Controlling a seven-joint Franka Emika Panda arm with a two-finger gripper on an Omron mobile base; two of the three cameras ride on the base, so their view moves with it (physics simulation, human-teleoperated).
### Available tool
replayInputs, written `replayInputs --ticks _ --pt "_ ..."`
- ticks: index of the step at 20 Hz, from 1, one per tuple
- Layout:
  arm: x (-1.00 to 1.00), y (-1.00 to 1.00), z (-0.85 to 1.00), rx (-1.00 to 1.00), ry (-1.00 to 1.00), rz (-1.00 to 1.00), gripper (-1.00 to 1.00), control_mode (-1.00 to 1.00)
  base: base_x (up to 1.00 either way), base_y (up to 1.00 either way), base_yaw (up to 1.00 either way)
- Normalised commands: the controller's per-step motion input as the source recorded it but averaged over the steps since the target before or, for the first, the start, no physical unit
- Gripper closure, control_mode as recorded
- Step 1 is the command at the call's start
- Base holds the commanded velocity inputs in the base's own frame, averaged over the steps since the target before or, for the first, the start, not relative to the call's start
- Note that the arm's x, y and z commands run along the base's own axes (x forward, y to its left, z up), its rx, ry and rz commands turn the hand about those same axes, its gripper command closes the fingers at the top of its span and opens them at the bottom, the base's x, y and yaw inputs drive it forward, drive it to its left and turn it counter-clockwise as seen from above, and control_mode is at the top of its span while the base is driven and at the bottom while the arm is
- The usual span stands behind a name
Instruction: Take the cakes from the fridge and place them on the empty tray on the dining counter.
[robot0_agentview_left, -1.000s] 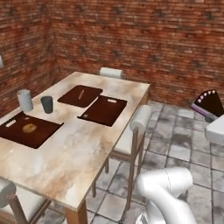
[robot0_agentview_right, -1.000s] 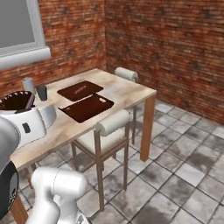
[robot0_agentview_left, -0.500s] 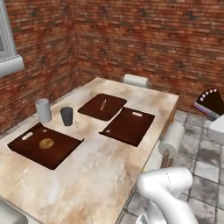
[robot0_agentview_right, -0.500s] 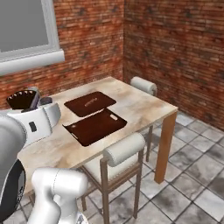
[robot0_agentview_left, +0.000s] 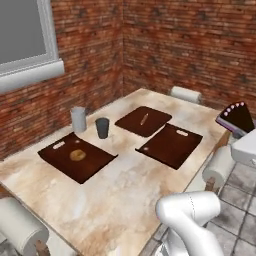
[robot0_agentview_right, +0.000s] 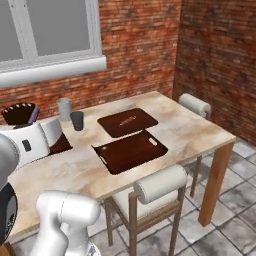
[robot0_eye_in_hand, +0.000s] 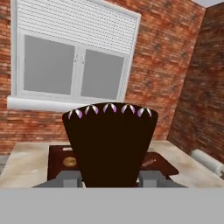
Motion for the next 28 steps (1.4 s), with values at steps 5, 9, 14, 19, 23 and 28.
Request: replayInputs --ticks 5,9,14,19,23,28 --pt "0.00 0.00 0.00 0.00 0.00 0.00 1.00 1.00 0.26 -0.10 0.67" --pt "0.00 0.00 0.00 0.00 0.00 0.00 1.00 1.00 0.01 -0.66 0.63" --pt "0.00 0.00 0.00 0.00 0.00 0.00 1.00 1.00 0.51 -0.76 0.26" --pt "0.00 0.00 0.00 0.00 0.00 0.00 1.00 1.00 1.00 0.00 0.00" --pt "0.00 0.00 0.00 0.00 0.00 0.00 1.00 1.00 1.00 -0.02 -0.25" --pt "0.00 0.00 0.00 0.00 0.00 0.00 1.00 1.00 0.77 -0.08 -0.41"
